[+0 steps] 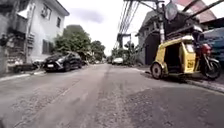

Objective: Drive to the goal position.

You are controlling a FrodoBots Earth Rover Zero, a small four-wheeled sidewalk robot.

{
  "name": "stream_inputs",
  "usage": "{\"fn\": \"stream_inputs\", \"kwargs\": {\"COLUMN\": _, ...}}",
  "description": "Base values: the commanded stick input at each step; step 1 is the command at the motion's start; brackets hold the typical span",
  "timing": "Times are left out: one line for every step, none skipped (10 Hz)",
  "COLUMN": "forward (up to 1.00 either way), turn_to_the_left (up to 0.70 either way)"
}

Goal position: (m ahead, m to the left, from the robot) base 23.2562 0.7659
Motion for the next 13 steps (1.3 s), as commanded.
{"fn": "stream_inputs", "kwargs": {"forward": 1.00, "turn_to_the_left": 0.00}}
{"fn": "stream_inputs", "kwargs": {"forward": 1.00, "turn_to_the_left": 0.00}}
{"fn": "stream_inputs", "kwargs": {"forward": 1.00, "turn_to_the_left": 0.00}}
{"fn": "stream_inputs", "kwargs": {"forward": 1.00, "turn_to_the_left": 0.12}}
{"fn": "stream_inputs", "kwargs": {"forward": 1.00, "turn_to_the_left": 0.27}}
{"fn": "stream_inputs", "kwargs": {"forward": 1.00, "turn_to_the_left": 0.21}}
{"fn": "stream_inputs", "kwargs": {"forward": 1.00, "turn_to_the_left": 0.00}}
{"fn": "stream_inputs", "kwargs": {"forward": 1.00, "turn_to_the_left": 0.00}}
{"fn": "stream_inputs", "kwargs": {"forward": 1.00, "turn_to_the_left": 0.00}}
{"fn": "stream_inputs", "kwargs": {"forward": 1.00, "turn_to_the_left": 0.06}}
{"fn": "stream_inputs", "kwargs": {"forward": 1.00, "turn_to_the_left": 0.27}}
{"fn": "stream_inputs", "kwargs": {"forward": 1.00, "turn_to_the_left": 0.27}}
{"fn": "stream_inputs", "kwargs": {"forward": 1.00, "turn_to_the_left": 0.24}}
